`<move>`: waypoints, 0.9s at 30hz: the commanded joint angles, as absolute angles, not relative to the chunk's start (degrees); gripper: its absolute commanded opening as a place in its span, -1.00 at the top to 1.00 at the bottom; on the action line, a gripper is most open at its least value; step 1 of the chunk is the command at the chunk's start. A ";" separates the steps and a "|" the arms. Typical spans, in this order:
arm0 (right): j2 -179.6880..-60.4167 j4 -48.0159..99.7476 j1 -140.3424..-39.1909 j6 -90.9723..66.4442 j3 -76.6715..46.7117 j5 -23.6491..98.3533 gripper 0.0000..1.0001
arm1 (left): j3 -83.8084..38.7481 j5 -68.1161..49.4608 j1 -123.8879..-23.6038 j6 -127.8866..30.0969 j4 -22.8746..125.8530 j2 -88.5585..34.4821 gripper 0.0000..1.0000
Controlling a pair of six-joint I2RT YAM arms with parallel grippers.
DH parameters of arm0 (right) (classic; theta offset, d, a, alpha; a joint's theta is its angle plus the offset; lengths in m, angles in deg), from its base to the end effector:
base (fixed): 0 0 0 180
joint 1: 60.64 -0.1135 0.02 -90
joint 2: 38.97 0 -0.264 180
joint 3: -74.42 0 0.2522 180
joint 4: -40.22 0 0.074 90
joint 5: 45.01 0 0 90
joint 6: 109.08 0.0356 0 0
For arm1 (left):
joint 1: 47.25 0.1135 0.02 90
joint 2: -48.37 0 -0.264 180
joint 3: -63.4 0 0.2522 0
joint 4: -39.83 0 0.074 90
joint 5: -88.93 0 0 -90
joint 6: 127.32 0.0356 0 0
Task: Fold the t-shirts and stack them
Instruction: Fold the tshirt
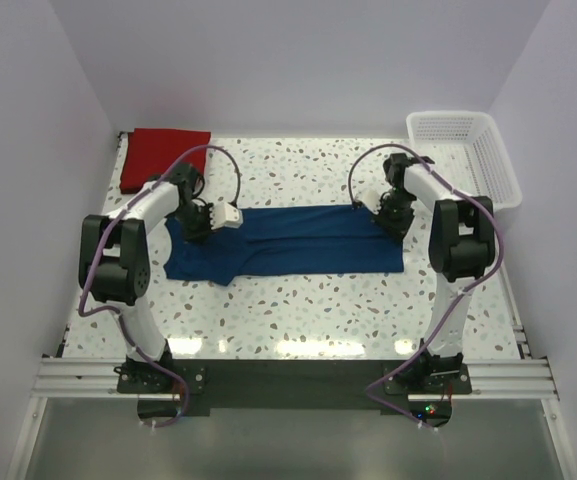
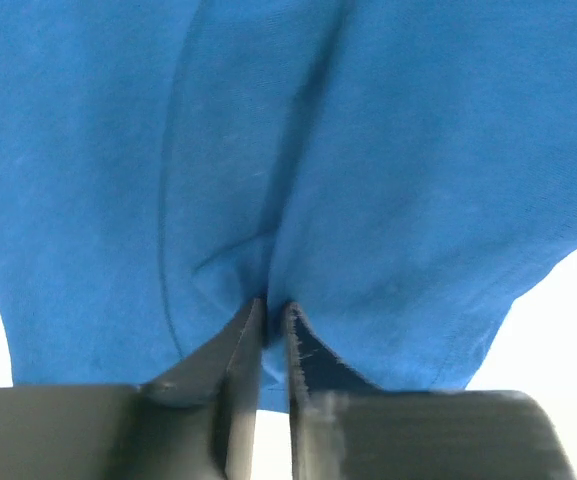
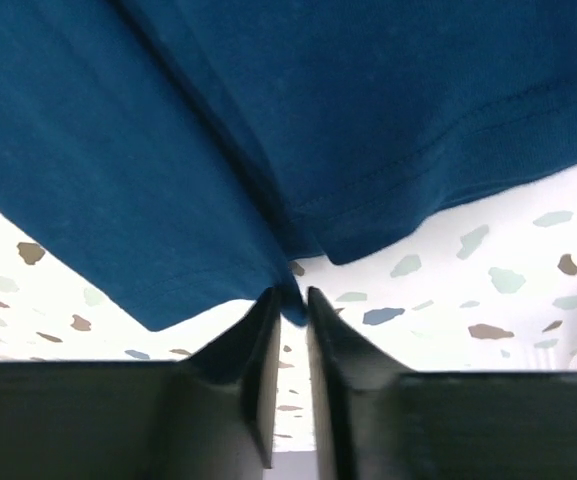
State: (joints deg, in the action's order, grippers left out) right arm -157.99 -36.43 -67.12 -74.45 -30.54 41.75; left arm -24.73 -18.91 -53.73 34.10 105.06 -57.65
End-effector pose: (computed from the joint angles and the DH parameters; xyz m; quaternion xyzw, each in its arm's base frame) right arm 0.3886 0.0462 0.1736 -0.5136 0.8576 0.0283 0.0061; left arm 0.3423 -0.0499 0.1827 0.6272 0.7611 -0.0988 0.1331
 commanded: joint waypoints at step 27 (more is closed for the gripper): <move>-150.76 -24.34 -68.02 -59.77 -10.28 40.33 0.46 | -0.64 -21.99 -36.79 8.38 91.12 -46.20 0.28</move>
State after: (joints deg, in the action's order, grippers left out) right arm -149.56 -31.06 -67.86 -59.66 -13.12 36.00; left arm -3.38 -25.27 -37.31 8.62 94.78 -45.39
